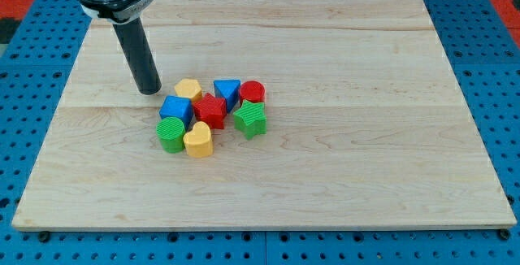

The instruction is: Push the green star to the top of the red circle

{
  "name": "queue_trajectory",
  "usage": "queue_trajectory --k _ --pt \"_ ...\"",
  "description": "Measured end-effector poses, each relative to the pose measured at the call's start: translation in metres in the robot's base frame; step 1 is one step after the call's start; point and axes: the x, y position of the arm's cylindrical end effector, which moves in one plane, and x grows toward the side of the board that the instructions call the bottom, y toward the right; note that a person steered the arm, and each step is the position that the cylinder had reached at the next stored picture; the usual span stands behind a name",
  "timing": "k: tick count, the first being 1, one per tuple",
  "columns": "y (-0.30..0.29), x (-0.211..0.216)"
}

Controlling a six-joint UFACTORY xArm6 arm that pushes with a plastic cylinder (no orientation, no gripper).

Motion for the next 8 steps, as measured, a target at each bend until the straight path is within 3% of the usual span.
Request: queue_trajectory --k 2,4,5,8 --pt "0.011 0.001" --pt "-0.003 0.115" --pt "0.010 0.138" --pt "0.077 0.145"
